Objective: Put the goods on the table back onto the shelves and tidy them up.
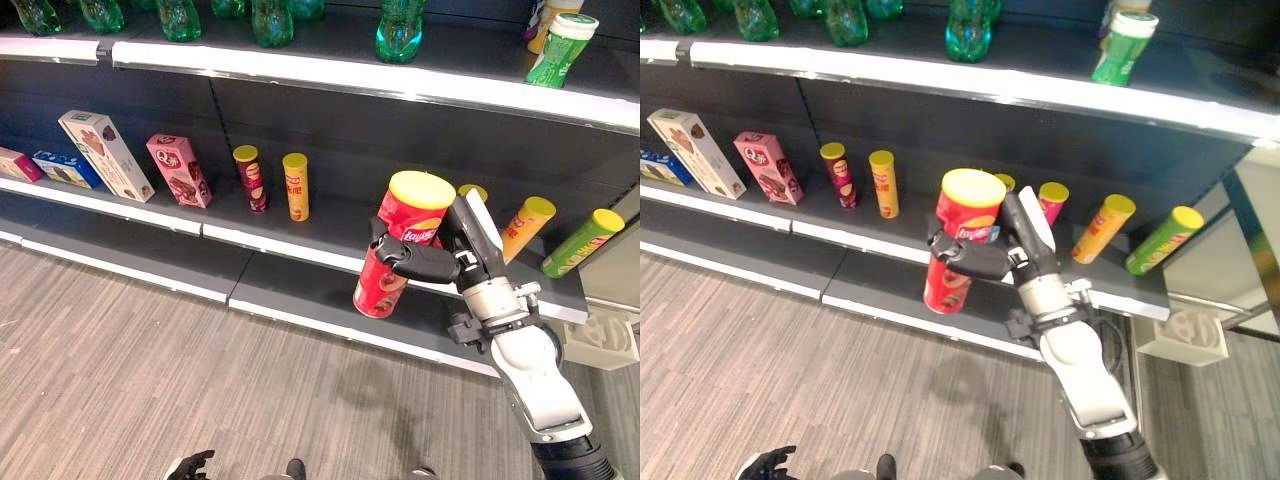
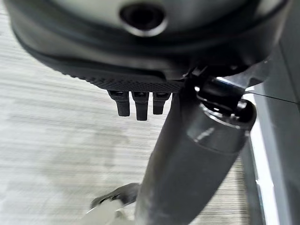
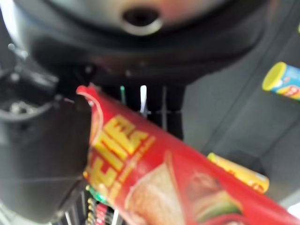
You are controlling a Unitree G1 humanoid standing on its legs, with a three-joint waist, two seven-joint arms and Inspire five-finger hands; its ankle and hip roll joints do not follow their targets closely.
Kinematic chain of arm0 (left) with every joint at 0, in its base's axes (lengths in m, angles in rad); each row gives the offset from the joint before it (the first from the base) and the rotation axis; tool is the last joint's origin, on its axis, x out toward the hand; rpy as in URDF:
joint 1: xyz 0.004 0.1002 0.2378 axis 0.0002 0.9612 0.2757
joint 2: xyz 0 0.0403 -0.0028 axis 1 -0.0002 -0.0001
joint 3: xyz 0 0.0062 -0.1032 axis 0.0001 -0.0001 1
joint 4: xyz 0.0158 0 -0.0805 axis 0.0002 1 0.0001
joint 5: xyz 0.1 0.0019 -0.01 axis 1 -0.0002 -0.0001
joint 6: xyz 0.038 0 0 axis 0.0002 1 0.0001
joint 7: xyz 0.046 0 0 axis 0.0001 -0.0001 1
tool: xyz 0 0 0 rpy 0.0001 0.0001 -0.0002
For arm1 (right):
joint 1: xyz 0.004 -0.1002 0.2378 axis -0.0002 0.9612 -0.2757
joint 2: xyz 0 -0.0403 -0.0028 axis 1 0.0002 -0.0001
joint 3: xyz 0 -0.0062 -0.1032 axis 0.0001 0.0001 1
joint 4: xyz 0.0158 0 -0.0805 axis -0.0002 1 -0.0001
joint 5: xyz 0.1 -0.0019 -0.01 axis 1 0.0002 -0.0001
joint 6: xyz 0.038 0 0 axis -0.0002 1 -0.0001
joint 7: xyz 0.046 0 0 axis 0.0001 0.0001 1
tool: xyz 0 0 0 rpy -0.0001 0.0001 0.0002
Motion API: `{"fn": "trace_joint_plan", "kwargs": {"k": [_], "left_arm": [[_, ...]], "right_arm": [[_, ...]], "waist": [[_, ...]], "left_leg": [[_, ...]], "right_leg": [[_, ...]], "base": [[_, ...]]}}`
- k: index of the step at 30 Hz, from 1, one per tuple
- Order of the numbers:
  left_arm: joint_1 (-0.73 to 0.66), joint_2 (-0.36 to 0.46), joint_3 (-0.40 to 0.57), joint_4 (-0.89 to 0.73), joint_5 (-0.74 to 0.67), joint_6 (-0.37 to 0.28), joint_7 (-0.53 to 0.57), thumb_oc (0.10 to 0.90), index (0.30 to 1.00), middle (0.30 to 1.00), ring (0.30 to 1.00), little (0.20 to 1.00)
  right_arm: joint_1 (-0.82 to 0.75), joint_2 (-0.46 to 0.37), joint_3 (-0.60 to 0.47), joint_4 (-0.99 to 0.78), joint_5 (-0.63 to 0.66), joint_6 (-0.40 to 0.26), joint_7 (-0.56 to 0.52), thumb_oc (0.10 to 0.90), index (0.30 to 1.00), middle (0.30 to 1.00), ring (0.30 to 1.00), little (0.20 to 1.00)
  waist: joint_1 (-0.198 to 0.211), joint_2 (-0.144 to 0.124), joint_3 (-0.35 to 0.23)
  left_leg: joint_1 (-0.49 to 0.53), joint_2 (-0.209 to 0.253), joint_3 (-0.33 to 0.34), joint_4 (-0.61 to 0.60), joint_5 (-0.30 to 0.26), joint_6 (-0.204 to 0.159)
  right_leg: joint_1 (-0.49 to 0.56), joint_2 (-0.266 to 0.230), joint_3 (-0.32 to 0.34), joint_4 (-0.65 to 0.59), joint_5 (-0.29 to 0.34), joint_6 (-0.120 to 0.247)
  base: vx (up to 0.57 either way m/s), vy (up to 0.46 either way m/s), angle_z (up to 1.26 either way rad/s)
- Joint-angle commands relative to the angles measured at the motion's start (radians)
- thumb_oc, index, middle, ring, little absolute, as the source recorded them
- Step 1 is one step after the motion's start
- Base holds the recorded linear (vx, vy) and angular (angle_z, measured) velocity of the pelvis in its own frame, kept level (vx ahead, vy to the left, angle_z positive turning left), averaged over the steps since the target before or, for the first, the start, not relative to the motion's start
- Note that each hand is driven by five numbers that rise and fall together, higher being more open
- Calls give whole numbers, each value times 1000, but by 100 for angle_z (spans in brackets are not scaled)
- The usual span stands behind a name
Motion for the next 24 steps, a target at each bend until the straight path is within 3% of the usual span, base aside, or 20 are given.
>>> {"fn": "trace_joint_plan", "kwargs": {"k": [1, 4, 5, 6, 8, 9, 11, 13, 16, 19, 20, 22, 24], "left_arm": [[4, 9, -5, -38, -38, -19, 28, 800, 900, 900, 900, 900], [31, -33, 0, -86, -103, -23, 30, 800, 900, 900, 900, 900], [31, -33, 0, -87, -103, -23, 30, 800, 900, 900, 900, 900], [35, -43, -1, -113, -135, -22, 29, 800, 900, 900, 900, 900], [34, -43, 0, -114, -135, -21, 29, 800, 900, 900, 900, 900], [24, -48, -13, -150, -162, -21, 30, 800, 900, 900, 900, 900], [19, -55, -19, -156, -163, -19, 34, 800, 900, 900, 900, 900], [14, -54, -26, -139, -149, -21, 43, 800, 900, 900, 900, 900], [13, -49, -28, -132, -146, -19, 59, 800, 900, 900, 900, 900], [15, -48, -30, -124, -145, -19, 64, 800, 900, 900, 900, 900], [14, -49, -33, -113, -138, -18, 65, 800, 900, 900, 900, 900], [15, -56, -39, -99, -126, -21, 67, 800, 900, 900, 900, 900], [10, -47, -48, -88, -98, -17, 64, 800, 900, 900, 900, 900]], "right_arm": [[-150, -48, -52, -60, -22, -92, -48, 400, 300, 300, 300, 300], [-206, -45, 7, -25, -52, -82, -72, 400, 300, 300, 300, 300], [-207, -46, 7, -25, -53, -82, -72, 400, 300, 300, 300, 300], [-227, -42, 26, -14, -59, -84, -78, 400, 300, 300, 300, 300], [-228, -41, 26, -13, -59, -84, -78, 400, 300, 300, 300, 300], [-238, -44, 37, -4, -81, -80, -92, 400, 300, 300, 300, 300], [-239, -46, 36, 4, -110, -70, -108, 400, 300, 300, 300, 300], [-233, -29, 36, 4, -124, -71, -120, 400, 300, 300, 300, 300], [-219, -10, 35, 15, -141, -68, -144, 400, 300, 300, 300, 300], [-198, -6, 29, 25, -148, -66, -160, 400, 300, 300, 300, 300], [-185, -14, 19, 24, -151, -60, -163, 400, 300, 300, 300, 300], [-163, -16, 7, 9, -165, -64, -162, 400, 300, 300, 300, 300], [-134, -13, -19, -6, -193, -57, -166, 400, 300, 300, 300, 300]], "waist": [[14, 19, -31], [50, 2, -53], [48, 0, -54], [64, -5, -47], [61, -8, -49], [80, -3, -22], [83, -4, -15], [84, -10, -13], [84, -14, -18], [86, -3, -25], [79, 19, -40], [72, 50, -60], [63, 53, -72]], "left_leg": [[-5, 18, 13, -44, -65, -58], [-18, 25, 6, -29, -62, -76], [-22, 23, 4, -28, -58, -75], [-62, 39, -8, 64, -83, -87], [-71, 36, -11, 69, -81, -86], [-153, 62, -22, 202, -99, -116], [-194, 84, -13, 216, -71, -126], [-206, 112, -13, 182, -49, -132], [-240, 176, -36, 98, 32, -142], [-244, 217, -58, -8, 75, -156], [-252, 232, -73, -44, 98, -174], [-242, 224, -92, -44, 89, -191], [-220, 184, -83, -44, 81, -182]], "right_leg": [[36, 85, 27, -124, -28, 1], [118, 128, 27, -272, 2, -10], [116, 126, 25, -275, 6, -10], [139, 133, 12, -300, 4, -15], [134, 129, 9, -301, 7, -16], [167, 130, -21, -310, -27, -29], [172, 117, -37, -310, -32, -27], [174, 110, -34, -310, -30, -19], [167, 93, -29, -310, -36, -3], [180, 93, -13, -310, -68, 5], [189, 89, -9, -310, -76, 14], [202, 84, -4, -310, -70, 21], [215, 37, 6, -310, -43, 34]], "base": [[74, -72, 15], [128, -135, 18], [89, -145, -3], [29, -97, 10], [18, -89, 27], [8, -52, 38], [38, 29, 53], [96, 106, 41], [125, 170, 10], [167, 190, 4], [191, 258, -13], [198, 323, -12], [191, 335, 3]]}}
